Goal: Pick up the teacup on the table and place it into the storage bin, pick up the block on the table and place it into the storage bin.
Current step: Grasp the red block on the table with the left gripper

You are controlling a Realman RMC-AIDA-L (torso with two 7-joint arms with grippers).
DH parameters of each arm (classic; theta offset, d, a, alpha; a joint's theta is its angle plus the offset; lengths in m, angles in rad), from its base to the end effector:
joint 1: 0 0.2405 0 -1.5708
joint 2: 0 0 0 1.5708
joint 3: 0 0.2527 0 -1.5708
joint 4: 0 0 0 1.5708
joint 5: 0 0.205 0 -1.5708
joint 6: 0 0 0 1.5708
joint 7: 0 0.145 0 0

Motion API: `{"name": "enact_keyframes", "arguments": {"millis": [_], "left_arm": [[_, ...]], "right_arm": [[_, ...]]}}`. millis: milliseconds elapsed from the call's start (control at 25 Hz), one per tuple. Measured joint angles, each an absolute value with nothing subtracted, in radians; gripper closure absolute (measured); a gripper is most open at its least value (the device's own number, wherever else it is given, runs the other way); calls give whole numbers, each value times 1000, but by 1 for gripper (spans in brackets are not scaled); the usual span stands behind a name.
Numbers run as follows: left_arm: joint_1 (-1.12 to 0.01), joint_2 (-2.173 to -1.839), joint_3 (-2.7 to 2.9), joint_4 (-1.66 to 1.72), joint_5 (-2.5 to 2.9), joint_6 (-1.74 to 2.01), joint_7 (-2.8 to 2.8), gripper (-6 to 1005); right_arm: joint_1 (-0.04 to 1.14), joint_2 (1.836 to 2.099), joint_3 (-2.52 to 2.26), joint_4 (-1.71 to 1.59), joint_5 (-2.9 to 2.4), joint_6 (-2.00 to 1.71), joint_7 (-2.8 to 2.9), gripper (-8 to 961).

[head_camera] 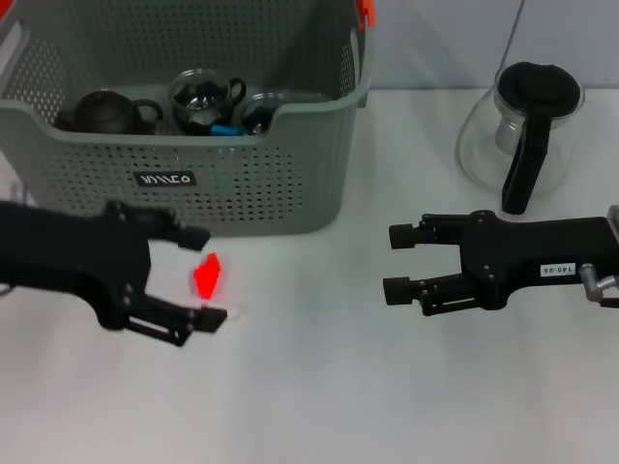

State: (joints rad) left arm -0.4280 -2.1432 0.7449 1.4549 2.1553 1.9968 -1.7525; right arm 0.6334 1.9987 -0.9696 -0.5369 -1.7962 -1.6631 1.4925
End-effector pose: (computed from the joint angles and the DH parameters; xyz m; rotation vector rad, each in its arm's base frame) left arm -0.2020 0.2822 0.0764 -2.9399 -0.4012 -0.3037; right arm 0.2112 0.3258 -0.0090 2.9353 -0.6286 -0.8051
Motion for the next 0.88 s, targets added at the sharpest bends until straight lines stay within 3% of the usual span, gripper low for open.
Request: {"name": "enact_keyframes", "arguments": {"millis": [200, 880], "left_arm": [[-423, -2167, 823, 1385, 2261, 1873, -1736, 67], [-435, -2169, 1008, 1172, 2412, 1449, -1737, 67]], "right_arm": [[633, 2000, -969, -533, -1797, -1660, 1494, 41], [619, 2003, -969, -531, -1802, -1656, 1494, 41]]}}
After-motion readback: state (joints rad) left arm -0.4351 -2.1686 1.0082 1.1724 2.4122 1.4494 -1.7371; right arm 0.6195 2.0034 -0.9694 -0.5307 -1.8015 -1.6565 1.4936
